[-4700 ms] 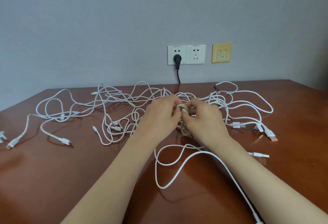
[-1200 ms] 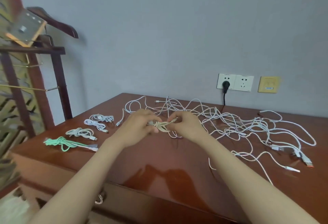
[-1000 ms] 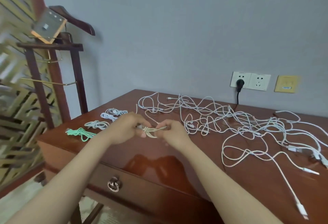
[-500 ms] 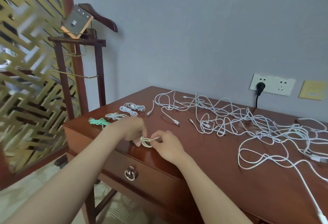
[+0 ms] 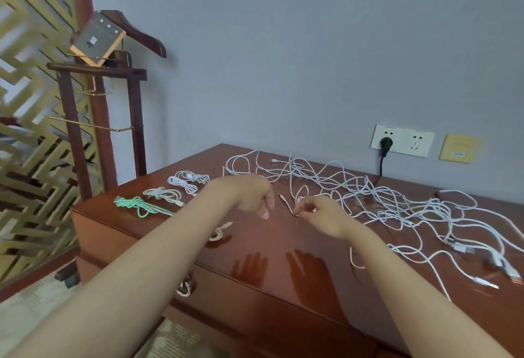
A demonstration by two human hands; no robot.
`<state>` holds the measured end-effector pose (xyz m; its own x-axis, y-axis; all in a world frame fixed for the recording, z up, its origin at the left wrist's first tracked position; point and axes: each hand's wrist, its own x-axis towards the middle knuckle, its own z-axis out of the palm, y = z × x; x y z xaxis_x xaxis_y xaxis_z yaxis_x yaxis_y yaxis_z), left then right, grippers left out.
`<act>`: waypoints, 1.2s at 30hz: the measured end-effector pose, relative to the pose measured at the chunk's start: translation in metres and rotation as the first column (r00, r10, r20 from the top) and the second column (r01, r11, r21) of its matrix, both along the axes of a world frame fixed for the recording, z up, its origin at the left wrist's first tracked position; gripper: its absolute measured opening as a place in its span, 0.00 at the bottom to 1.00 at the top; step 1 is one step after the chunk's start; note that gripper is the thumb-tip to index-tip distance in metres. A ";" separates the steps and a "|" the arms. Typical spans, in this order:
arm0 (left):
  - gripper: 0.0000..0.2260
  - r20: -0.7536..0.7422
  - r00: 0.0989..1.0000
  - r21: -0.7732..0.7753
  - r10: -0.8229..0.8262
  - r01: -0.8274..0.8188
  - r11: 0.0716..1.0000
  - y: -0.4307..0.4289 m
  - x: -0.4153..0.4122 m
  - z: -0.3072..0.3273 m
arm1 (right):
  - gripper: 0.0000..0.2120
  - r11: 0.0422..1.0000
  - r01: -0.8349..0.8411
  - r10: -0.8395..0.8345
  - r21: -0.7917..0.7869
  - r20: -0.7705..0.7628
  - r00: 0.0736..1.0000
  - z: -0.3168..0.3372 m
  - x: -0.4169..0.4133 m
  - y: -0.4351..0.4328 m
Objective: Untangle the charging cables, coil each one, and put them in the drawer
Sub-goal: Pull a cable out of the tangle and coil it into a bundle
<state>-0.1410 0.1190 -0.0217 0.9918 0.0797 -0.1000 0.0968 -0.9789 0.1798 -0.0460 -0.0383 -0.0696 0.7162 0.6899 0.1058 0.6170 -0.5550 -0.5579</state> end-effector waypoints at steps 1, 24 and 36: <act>0.15 -0.003 0.999 -0.010 -0.033 0.033 0.999 -0.009 0.005 0.002 | 0.08 1.000 0.018 -0.018 -0.022 0.015 1.000 0.005 0.004 -0.010; 0.08 0.040 0.952 -0.692 -0.302 0.244 0.679 -0.167 0.079 -0.083 | 0.18 0.967 0.252 -0.207 0.031 -0.475 0.855 -0.011 0.036 -0.161; 0.07 0.276 0.961 -0.751 -0.022 0.230 0.619 -0.185 0.149 -0.101 | 0.24 0.848 0.439 -0.408 0.297 -0.163 0.898 -0.055 0.076 -0.156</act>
<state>0.0083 -0.0658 -0.1224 0.9867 -0.0506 0.1543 -0.1599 -0.4668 0.8698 0.0303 -0.1941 -0.1241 0.9480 0.2573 0.1873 0.3010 -0.5339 -0.7902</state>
